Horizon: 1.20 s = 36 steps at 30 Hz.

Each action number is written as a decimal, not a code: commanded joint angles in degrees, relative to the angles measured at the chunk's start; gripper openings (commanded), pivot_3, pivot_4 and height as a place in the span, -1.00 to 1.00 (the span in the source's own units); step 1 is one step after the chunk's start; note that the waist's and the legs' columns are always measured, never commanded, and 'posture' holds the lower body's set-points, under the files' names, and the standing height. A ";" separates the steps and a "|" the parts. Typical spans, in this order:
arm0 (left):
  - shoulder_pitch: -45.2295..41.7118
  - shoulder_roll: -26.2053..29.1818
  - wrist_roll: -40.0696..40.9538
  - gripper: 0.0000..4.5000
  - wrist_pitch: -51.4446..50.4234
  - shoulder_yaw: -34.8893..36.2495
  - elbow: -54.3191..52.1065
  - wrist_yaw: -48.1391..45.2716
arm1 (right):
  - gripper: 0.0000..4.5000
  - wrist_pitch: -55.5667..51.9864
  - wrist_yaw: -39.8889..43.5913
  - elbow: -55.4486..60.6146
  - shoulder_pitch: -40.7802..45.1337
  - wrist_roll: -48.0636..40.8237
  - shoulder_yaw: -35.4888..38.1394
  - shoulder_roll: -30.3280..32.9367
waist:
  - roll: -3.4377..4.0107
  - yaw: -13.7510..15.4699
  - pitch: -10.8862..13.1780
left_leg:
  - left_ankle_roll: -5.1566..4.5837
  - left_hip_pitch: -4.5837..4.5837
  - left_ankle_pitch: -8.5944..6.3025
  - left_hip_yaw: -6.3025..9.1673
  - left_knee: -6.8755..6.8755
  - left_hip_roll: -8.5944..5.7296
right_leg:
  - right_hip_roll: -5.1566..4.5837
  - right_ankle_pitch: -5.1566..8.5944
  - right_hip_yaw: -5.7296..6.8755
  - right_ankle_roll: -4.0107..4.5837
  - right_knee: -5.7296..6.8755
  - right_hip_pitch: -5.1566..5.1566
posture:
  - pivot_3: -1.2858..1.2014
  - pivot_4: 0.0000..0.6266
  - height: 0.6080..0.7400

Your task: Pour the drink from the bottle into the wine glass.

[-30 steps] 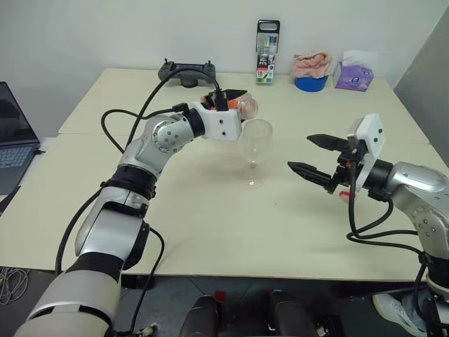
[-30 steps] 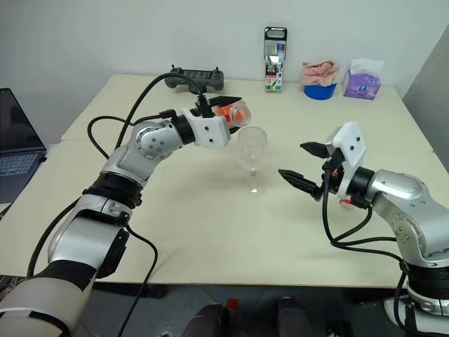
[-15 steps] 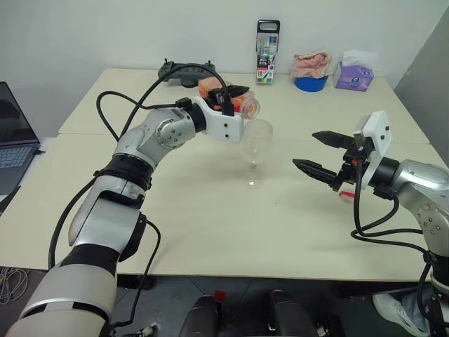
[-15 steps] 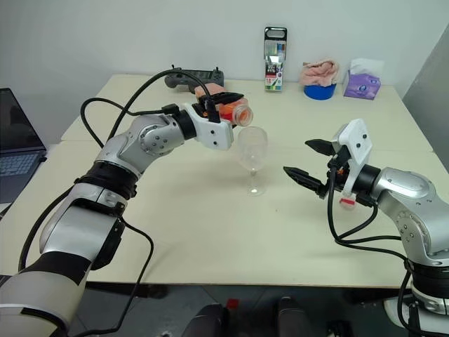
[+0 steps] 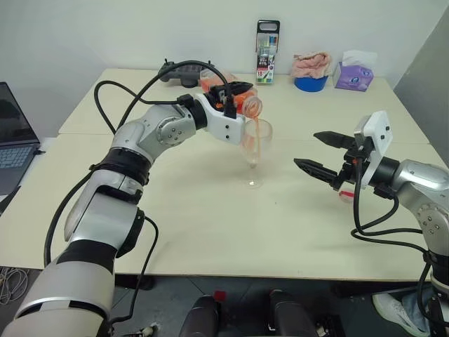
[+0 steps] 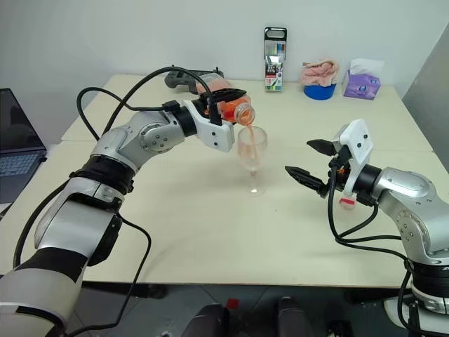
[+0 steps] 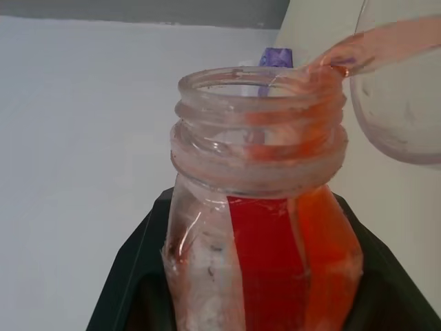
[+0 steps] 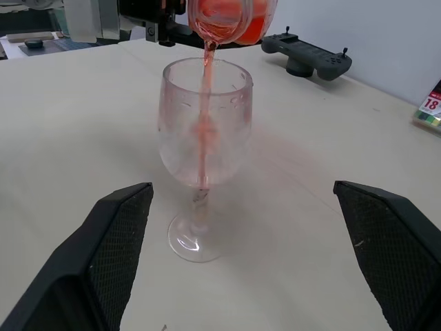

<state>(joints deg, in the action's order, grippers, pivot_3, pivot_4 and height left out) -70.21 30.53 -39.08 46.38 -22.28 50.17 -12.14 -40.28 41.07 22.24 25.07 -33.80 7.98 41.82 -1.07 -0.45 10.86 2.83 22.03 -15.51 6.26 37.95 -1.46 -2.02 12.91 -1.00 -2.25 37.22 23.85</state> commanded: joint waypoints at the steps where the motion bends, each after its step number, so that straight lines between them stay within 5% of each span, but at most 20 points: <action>1: -2.61 1.05 0.30 -0.15 0.10 0.49 -0.53 1.28 | 1.00 1.40 0.15 0.65 0.73 0.13 1.41 0.48 | 0.00 0.00 0.00 | 0.00 0.00 0.00 0.00 0.00 0.00 | 0.00 0.00 0.00 0.00 0.00 0.00 | 0.03 -0.52 1.00; 36: -5.70 2.95 -3.45 -0.16 2.40 -1.79 1.48 4.96 | 1.00 2.82 0.77 -0.44 1.30 1.45 -0.18 -0.50 | 0.00 -0.10 0.00 | 0.00 -0.01 0.01 -0.07 0.10 -0.03 | -0.01 0.01 -0.09 -0.03 0.51 0.21 | 0.03 -0.52 1.00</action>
<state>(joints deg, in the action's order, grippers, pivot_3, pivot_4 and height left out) -73.11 32.54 -42.95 48.34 -24.54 52.42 -8.25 -38.72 41.60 20.96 25.38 -32.57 7.52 41.44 -1.08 -0.55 10.86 2.83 22.01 -15.51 6.19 38.05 -1.48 -2.02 12.93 -1.08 -2.28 37.77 24.07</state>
